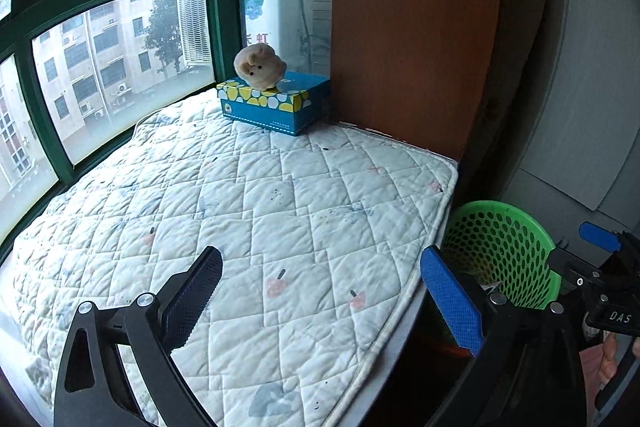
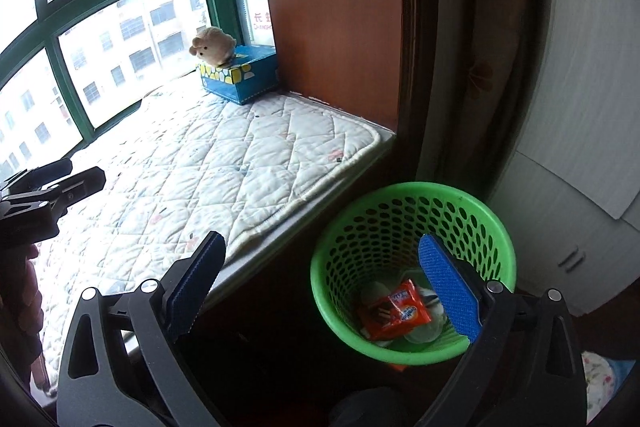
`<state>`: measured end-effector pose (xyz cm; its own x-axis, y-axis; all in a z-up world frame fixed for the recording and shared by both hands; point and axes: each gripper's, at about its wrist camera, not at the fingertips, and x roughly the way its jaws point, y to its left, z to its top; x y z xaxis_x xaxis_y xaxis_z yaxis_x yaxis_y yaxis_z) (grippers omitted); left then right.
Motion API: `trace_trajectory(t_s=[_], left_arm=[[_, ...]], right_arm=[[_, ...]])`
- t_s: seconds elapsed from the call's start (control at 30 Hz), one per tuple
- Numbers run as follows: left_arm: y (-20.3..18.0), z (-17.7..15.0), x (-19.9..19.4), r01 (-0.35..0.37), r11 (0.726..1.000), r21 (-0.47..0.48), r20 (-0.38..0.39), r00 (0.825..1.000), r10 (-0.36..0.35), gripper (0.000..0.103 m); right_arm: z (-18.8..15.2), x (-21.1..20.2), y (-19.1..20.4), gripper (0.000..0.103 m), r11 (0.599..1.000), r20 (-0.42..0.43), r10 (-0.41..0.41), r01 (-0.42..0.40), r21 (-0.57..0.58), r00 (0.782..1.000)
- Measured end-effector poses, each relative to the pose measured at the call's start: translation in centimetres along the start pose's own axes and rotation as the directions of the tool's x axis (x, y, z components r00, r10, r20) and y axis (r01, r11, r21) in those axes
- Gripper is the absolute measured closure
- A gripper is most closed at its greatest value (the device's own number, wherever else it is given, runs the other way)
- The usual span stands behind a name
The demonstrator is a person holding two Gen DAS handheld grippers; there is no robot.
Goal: Collect trash
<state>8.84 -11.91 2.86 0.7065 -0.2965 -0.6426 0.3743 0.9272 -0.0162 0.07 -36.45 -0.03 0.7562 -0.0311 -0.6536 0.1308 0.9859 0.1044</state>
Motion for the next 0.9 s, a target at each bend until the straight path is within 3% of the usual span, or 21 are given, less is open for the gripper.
trace_trajectory(t_s=[0.27, 0.9], left_arm=[[2.8, -1.4, -1.5, -0.055, 0.997, -0.051, 0.008, 0.998, 0.055, 0.007], [4.7, -3.3, -3.5, -0.076, 0.99, -0.119, 0.012, 0.997, 0.078, 0.007]], right_arm=[[0.4, -0.5, 1.9, 0.006, 1.0, 0.023, -0.002, 0.002, -0.031, 1.0], [0.3, -1.7, 3.6, 0.005, 0.999, 0.057, 0.032, -0.03, -0.029, 0.998]])
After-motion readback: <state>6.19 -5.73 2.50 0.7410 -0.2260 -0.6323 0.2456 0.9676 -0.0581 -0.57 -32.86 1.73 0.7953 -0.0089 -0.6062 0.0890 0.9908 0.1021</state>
